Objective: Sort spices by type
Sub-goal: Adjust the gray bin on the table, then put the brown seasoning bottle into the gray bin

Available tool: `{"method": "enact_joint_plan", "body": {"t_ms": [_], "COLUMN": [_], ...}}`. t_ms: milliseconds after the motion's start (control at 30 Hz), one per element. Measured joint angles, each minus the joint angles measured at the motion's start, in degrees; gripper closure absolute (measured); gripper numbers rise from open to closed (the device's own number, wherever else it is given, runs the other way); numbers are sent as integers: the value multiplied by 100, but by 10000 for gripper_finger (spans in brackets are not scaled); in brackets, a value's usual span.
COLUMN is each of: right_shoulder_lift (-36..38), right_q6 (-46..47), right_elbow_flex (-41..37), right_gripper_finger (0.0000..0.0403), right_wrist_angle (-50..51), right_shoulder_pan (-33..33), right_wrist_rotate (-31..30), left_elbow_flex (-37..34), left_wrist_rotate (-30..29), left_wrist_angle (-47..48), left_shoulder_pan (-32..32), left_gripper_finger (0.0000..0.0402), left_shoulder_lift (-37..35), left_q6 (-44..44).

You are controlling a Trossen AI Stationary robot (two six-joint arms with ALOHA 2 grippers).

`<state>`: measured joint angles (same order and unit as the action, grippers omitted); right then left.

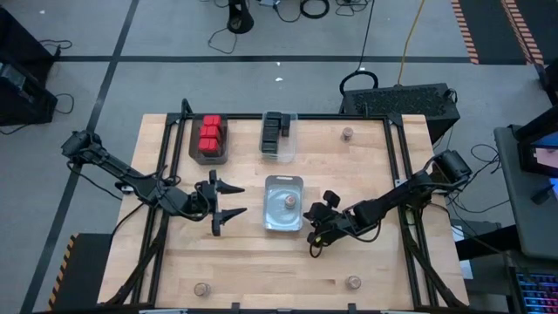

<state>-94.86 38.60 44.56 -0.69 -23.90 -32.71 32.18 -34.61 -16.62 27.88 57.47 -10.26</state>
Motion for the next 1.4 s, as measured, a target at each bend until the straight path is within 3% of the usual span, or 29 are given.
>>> {"method": "enact_joint_plan", "body": {"t_ms": [200,367,600,700,867,1000,1133,1300,1400], "right_shoulder_lift": [6,357,1230,1620,2094,2262,2361,2449,2470], "right_q6": [28,-18,-510,-762,-840,-947,-1097,-1438,-1561], "right_elbow_flex": [2,83,391,391,391,391,391,389,382], "right_gripper_finger": [403,403,403,403,403,403,403,403,403], "right_wrist_angle": [185,1002,1941,2016,2026,1996,1959,1748,1702], "right_shoulder_pan": [0,7,-3,-98,-445,-685,-800,-771,-763], "right_wrist_rotate": [3,15,-199,-182,-500,-608,-764,-913,-917], "left_elbow_flex": [0,0,0,0,256,1032,2249,3780,4374], "left_wrist_rotate": [-323,-720,80,809,1963,2114,2084,2032,2071], "left_wrist_angle": [-66,-50,4,-15,419,1450,2964,4959,5546], "left_shoulder_pan": [2,113,100,102,199,588,987,1375,1601], "left_gripper_finger": [120,120,120,120,121,121,121,121,121], "left_shoulder_lift": [0,-90,-418,-463,-258,260,978,1944,2534], "left_q6": [-97,-1216,-1994,-2658,-2699,-2697,-2896,-3818,-4402]}}
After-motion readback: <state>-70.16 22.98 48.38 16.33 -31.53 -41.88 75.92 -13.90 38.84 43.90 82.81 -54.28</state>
